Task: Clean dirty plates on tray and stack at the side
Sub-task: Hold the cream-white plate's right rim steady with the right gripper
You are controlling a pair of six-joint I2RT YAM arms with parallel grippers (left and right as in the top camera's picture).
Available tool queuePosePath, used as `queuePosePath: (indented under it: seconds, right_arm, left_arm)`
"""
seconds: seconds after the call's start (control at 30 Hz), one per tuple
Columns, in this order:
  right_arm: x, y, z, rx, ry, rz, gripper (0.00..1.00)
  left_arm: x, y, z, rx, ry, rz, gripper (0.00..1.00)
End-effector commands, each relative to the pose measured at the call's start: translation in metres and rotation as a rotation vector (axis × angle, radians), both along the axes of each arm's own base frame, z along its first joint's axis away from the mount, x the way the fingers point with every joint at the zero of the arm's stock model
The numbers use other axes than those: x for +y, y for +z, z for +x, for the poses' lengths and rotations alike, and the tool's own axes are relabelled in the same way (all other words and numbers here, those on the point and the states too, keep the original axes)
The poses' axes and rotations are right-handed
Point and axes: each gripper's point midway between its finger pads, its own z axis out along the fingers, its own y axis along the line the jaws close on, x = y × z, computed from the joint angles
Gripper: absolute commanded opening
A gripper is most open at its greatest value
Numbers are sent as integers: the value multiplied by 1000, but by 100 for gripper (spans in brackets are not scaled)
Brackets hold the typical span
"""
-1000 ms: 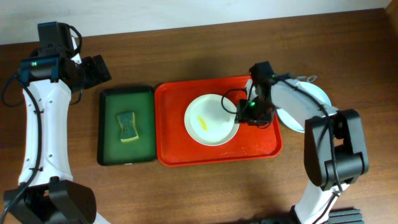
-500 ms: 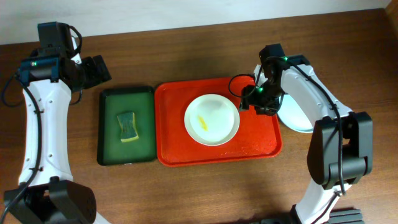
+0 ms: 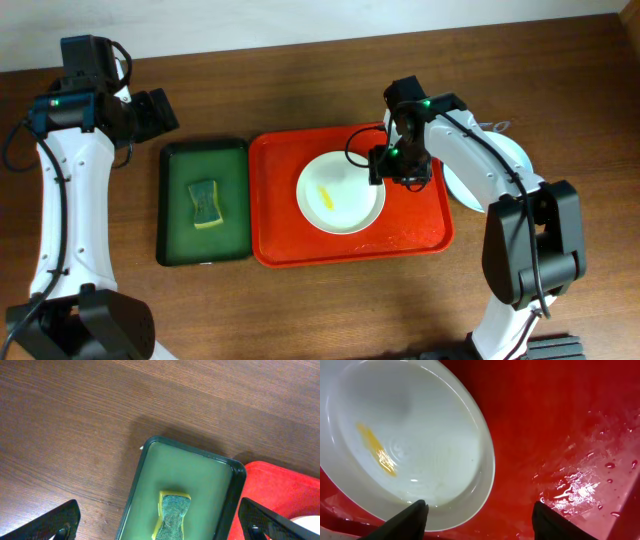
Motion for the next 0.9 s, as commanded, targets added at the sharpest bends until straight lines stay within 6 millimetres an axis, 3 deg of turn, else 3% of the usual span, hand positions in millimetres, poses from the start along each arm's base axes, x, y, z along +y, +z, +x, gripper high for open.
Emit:
queuePosePath:
  seconds: [0.0,0.37,0.77,0.87]
  right_arm:
    - [-1,3,6,-37,9,-32,68]
    - [-9,-26,4,25,8,-85,73]
    - [-8,-27,4,25,8,-84,73]
    - [-7,-33,9,0,7,-78,68]
  left_arm:
    - [1,6,1,-17,6,2,99]
    - [1,6,1,-17,7,2,99]
    - [1,6,1,-17,7,2,99]
    - [1,6,1,-17,7,2,99]
